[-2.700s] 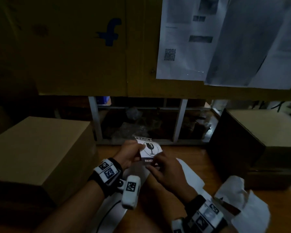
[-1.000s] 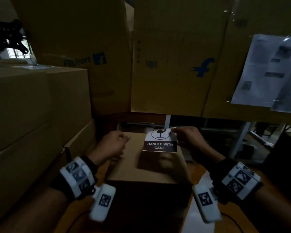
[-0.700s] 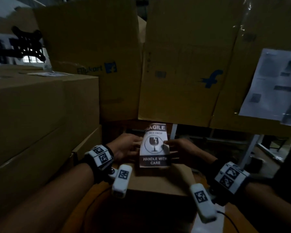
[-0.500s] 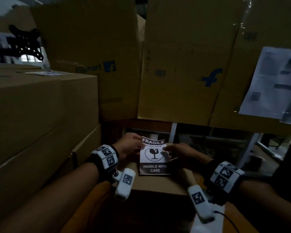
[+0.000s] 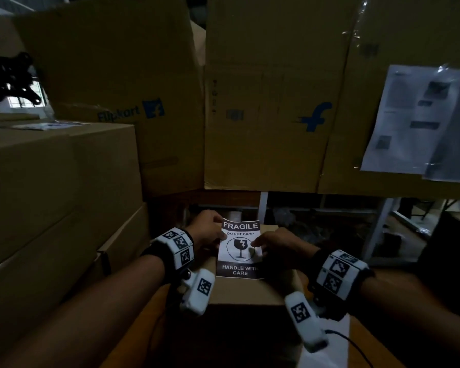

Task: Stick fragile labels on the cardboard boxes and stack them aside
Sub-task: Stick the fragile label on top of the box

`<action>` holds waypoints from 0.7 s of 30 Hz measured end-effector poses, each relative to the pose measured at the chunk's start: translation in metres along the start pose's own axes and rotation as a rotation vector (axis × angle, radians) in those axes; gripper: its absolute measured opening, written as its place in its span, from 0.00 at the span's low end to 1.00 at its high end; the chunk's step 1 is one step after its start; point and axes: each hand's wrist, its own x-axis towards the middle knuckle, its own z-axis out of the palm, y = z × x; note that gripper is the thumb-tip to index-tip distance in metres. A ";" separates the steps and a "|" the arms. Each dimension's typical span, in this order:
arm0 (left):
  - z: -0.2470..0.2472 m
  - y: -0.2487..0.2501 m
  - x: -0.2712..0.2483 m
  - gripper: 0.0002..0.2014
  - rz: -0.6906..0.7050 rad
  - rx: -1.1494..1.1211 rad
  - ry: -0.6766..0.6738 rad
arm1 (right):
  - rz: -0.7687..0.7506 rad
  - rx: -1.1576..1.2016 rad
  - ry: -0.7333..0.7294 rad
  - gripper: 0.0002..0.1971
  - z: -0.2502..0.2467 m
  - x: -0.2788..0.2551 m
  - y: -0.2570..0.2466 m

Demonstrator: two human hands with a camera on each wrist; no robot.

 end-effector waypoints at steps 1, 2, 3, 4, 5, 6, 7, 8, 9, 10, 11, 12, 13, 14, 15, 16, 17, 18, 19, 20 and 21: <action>0.001 -0.001 0.001 0.16 -0.002 0.002 0.000 | -0.005 -0.005 0.012 0.12 0.001 0.002 0.001; 0.002 -0.001 0.002 0.16 -0.002 0.006 0.003 | -0.010 -0.009 0.022 0.11 0.001 0.002 0.002; 0.003 -0.003 0.003 0.16 -0.003 0.013 0.008 | -0.016 -0.012 0.031 0.09 0.001 0.003 0.001; 0.003 -0.004 0.004 0.17 -0.006 0.015 0.015 | -0.020 -0.014 0.041 0.05 0.001 0.004 0.001; 0.003 -0.005 0.004 0.18 -0.010 0.014 0.022 | -0.022 -0.015 0.046 0.03 0.001 0.005 0.002; 0.003 -0.006 0.004 0.19 -0.010 0.016 0.031 | -0.019 -0.021 0.046 0.05 0.000 0.005 0.002; 0.002 -0.007 0.005 0.19 -0.004 0.027 0.043 | -0.016 -0.022 0.044 0.07 -0.001 0.006 0.003; 0.000 -0.008 0.005 0.18 0.002 0.036 0.056 | -0.015 -0.043 0.036 0.09 -0.001 0.006 0.003; -0.001 -0.009 0.006 0.18 0.007 0.038 0.071 | -0.016 -0.080 0.030 0.09 -0.002 0.007 0.004; -0.002 -0.009 0.006 0.17 0.008 0.036 0.082 | -0.014 -0.127 0.036 0.09 -0.002 0.008 0.004; -0.003 -0.009 0.006 0.14 0.008 0.035 0.086 | -0.016 -0.173 0.043 0.05 -0.002 0.011 0.005; -0.004 -0.010 0.006 0.13 0.001 0.032 0.082 | -0.032 -0.216 0.042 0.02 -0.002 0.011 0.005; -0.004 -0.010 0.006 0.14 -0.008 0.021 0.069 | -0.046 -0.257 0.037 0.06 -0.001 0.012 0.005; -0.004 -0.010 0.005 0.15 -0.018 0.012 0.054 | -0.052 -0.289 0.031 0.10 0.001 0.013 0.005; -0.004 -0.010 0.004 0.15 -0.019 0.010 0.042 | -0.058 -0.289 0.024 0.11 0.002 0.013 0.005; -0.004 -0.010 0.004 0.15 -0.019 0.013 0.035 | -0.063 -0.275 0.018 0.11 0.002 0.012 0.005; -0.003 -0.011 0.004 0.15 -0.016 0.015 0.035 | -0.067 -0.260 0.013 0.11 0.003 0.012 0.005; -0.003 -0.011 0.004 0.15 -0.015 0.017 0.038 | -0.067 -0.251 0.017 0.10 0.004 0.011 0.004; -0.003 -0.012 0.005 0.15 -0.013 0.025 0.043 | -0.063 -0.262 0.035 0.09 0.004 0.011 0.003; -0.002 -0.012 0.005 0.15 -0.012 0.034 0.051 | -0.066 -0.272 0.058 0.07 0.005 0.012 0.004; -0.002 -0.013 0.006 0.15 -0.015 0.043 0.056 | -0.077 -0.299 0.080 0.05 0.005 0.013 0.004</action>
